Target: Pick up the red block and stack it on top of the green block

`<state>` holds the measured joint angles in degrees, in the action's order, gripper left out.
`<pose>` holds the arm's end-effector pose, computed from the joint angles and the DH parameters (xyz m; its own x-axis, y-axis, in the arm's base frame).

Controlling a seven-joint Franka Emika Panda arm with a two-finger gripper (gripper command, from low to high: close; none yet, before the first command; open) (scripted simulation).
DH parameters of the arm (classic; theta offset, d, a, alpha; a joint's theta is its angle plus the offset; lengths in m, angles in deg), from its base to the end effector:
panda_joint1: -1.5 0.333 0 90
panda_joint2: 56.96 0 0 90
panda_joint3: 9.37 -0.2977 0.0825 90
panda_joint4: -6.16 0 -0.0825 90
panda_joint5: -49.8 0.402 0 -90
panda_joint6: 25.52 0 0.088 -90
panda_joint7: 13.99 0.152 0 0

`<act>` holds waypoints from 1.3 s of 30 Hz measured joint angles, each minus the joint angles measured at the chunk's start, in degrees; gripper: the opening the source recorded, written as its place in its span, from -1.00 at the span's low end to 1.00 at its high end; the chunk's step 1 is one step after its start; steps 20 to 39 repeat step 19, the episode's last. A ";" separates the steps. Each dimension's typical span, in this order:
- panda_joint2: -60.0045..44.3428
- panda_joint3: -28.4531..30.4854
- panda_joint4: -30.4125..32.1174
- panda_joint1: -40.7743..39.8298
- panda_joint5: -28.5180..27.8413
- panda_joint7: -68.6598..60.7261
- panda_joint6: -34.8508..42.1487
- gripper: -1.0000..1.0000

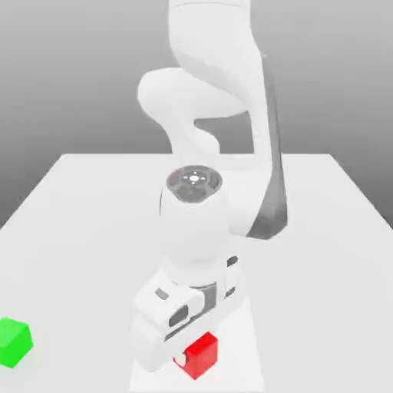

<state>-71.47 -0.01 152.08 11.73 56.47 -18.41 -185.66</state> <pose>0.4548 -0.0039 0.0987 0.9999 -0.0121 0.0004 -0.0121 -0.9999 0.0013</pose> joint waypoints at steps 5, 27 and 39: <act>4.26 4.80 -1.98 -3.77 -1.05 -0.05 6.79 -1.00; -6.76 12.23 -12.88 -22.99 9.90 -10.94 8.27 1.00; -6.76 12.23 -12.88 -22.99 9.90 -10.94 8.27 1.00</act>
